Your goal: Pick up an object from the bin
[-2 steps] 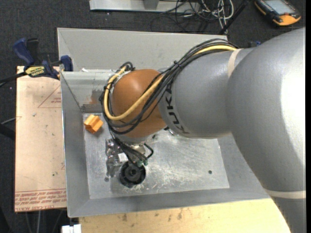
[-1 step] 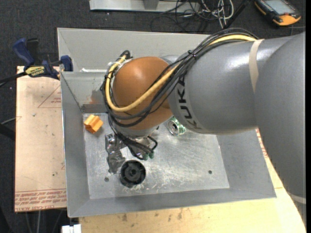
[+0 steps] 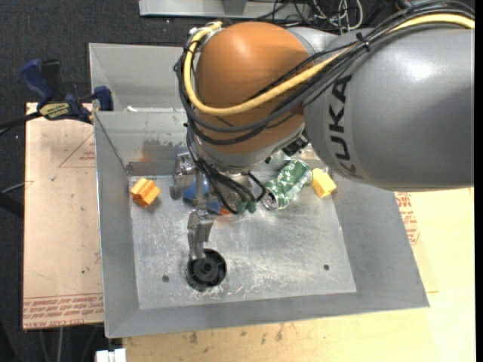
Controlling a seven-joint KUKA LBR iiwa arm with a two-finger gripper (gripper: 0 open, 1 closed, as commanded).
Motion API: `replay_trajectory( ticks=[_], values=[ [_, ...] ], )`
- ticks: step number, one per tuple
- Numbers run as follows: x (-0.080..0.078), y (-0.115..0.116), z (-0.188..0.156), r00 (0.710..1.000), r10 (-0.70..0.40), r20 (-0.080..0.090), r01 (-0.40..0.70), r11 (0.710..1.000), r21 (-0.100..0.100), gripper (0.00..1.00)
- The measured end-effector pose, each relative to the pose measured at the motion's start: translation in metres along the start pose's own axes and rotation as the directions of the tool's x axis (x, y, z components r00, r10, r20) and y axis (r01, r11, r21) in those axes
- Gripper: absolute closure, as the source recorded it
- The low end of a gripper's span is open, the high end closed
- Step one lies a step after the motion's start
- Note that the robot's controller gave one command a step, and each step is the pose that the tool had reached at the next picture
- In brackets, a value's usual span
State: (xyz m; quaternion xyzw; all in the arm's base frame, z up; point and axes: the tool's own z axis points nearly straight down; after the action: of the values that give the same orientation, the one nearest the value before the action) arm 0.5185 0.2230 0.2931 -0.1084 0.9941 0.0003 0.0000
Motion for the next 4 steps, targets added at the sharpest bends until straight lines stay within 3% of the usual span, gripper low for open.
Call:
replay_trajectory(
  ticks=[1, 2, 3, 4],
  values=[
    [-0.003, -0.004, -0.052, 0.996, -0.090, 0.013, 0.090, 0.996, 0.000, 0.00],
    [0.001, -0.009, 0.010, 0.993, -0.115, 0.007, 0.115, 0.993, -0.001, 0.00],
    [0.004, -0.068, 0.045, 0.992, -0.126, 0.001, 0.126, 0.992, -0.001, 0.00],
    [0.023, -0.084, 0.098, 0.979, -0.202, 0.005, 0.202, 0.979, 0.002, 0.00]
  ],
)
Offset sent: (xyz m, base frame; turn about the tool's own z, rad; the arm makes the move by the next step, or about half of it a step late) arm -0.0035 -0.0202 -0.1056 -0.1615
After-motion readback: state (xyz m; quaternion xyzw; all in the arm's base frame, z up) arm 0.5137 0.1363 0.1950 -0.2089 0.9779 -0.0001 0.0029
